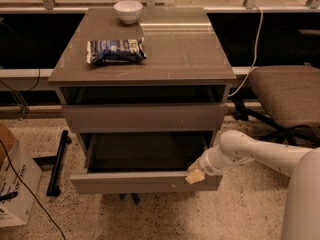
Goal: Open middle drawer
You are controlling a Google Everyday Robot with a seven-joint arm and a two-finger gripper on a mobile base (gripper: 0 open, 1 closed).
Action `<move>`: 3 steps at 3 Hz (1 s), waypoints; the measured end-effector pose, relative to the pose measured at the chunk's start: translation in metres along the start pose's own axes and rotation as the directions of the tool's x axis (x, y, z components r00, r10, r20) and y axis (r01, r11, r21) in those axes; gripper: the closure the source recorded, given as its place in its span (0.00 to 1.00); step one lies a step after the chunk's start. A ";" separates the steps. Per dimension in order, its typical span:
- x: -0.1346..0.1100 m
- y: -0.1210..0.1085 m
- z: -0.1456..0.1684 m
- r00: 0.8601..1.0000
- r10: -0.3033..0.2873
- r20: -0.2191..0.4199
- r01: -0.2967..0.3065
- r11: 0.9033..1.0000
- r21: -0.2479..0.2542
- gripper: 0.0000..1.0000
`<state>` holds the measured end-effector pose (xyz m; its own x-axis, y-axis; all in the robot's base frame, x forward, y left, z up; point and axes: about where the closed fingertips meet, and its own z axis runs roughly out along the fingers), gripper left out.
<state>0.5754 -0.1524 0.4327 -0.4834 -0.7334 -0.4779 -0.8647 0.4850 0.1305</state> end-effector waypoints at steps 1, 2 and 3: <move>0.000 0.000 0.000 1.000 0.000 0.000 0.000 1.000 0.000 0.11; -0.001 0.000 -0.002 1.000 0.000 0.000 0.000 1.000 0.000 0.00; -0.003 0.004 0.002 1.000 -0.015 -0.004 0.015 1.000 0.002 0.00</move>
Offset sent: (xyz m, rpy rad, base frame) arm 0.0043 0.0016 -0.0003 -0.0177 -0.0114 -0.0050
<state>0.5737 -0.1473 0.4324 -0.4712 -0.7424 -0.4763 -0.8715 0.4749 0.1220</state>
